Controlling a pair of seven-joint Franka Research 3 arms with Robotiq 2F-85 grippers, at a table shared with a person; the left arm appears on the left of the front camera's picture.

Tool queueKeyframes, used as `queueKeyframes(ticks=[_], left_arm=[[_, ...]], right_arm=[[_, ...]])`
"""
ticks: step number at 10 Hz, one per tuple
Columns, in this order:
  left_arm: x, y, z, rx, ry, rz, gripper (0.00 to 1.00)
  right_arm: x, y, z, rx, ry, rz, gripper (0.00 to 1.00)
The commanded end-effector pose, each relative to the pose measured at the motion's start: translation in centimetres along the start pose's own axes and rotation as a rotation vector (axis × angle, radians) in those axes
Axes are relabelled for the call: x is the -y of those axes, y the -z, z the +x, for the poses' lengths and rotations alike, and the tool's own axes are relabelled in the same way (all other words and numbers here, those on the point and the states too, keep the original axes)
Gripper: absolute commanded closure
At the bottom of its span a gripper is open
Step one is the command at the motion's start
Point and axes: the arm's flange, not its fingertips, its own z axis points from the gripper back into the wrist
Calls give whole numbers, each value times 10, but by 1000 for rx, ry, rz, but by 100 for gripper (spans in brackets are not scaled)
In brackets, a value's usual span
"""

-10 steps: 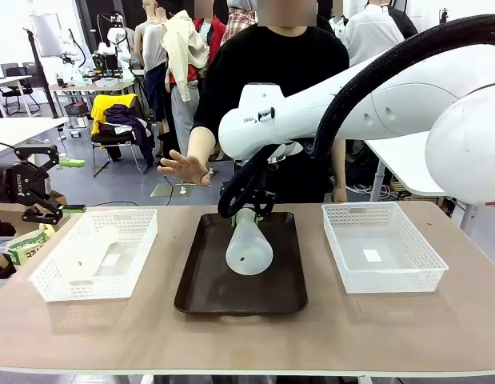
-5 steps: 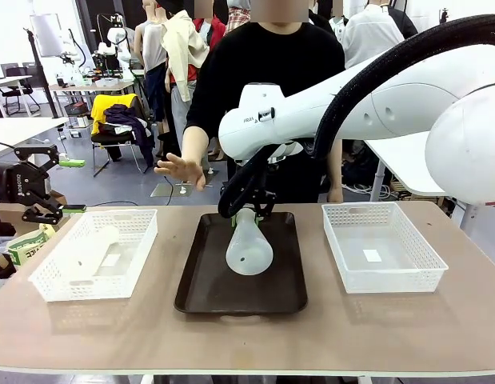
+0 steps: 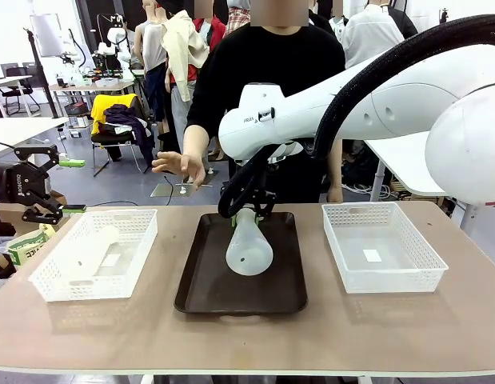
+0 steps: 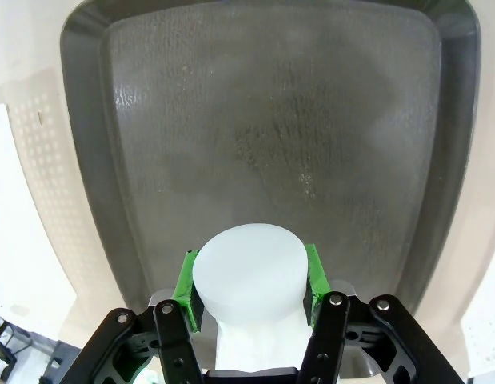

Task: Prepare the laboratory tools.
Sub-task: Place the picked Big flask upright in the Handle tray as instructed by the person.

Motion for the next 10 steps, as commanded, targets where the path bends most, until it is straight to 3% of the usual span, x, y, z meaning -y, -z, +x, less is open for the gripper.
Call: queueKeyframes(ticks=[1, 10], left_arm=[[2, -2, -1, -4, -10, -10, 0], [2, -2, -1, -4, -10, -10, 0]], right_arm=[[1, 0, -1, -2, -1, -1, 100], [1, 0, -1, -2, -1, -1, 100]])
